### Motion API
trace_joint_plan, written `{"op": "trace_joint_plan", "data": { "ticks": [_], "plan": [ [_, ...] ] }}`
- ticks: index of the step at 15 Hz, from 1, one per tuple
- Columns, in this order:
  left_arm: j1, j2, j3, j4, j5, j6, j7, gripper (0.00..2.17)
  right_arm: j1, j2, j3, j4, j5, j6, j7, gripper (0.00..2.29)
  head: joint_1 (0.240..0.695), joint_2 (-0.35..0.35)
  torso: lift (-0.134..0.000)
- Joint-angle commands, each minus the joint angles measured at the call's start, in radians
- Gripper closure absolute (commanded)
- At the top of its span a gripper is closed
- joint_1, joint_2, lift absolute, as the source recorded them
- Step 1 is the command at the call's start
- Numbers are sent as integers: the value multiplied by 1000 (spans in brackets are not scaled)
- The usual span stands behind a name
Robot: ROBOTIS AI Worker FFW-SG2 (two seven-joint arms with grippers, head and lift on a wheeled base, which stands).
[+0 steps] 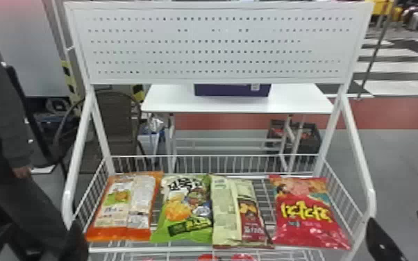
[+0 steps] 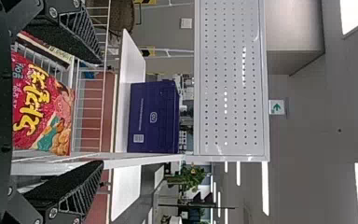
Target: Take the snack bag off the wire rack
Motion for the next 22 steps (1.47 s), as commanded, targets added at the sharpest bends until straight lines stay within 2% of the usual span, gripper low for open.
{"op": "trace_joint_plan", "data": {
  "ticks": [1,9,10,12,17,19,22],
  "plan": [
    [2,-2,0,-1,0,-1,-1,164,-1,-1,2,0,-1,0,0,134,499,0,0],
    [-1,-2,-2,2,-2,2,-1,164,-5,-7,1,4,-2,21,0,151,499,0,0],
    [-1,-2,-2,2,-3,2,-6,164,-28,-4,10,16,-1,49,-2,151,499,0,0],
    [-1,-2,-4,4,-3,2,-9,164,-125,4,85,81,47,77,-2,151,499,0,0],
    [-15,1,-5,11,-3,11,-21,164,-395,73,255,280,107,224,-8,181,499,0,0],
    [-23,6,-5,13,-3,18,-24,164,-507,99,314,400,121,264,-8,188,499,0,0],
    [-40,7,-5,34,2,18,-24,164,-602,123,355,503,127,304,-9,188,499,0,0]
  ]
}}
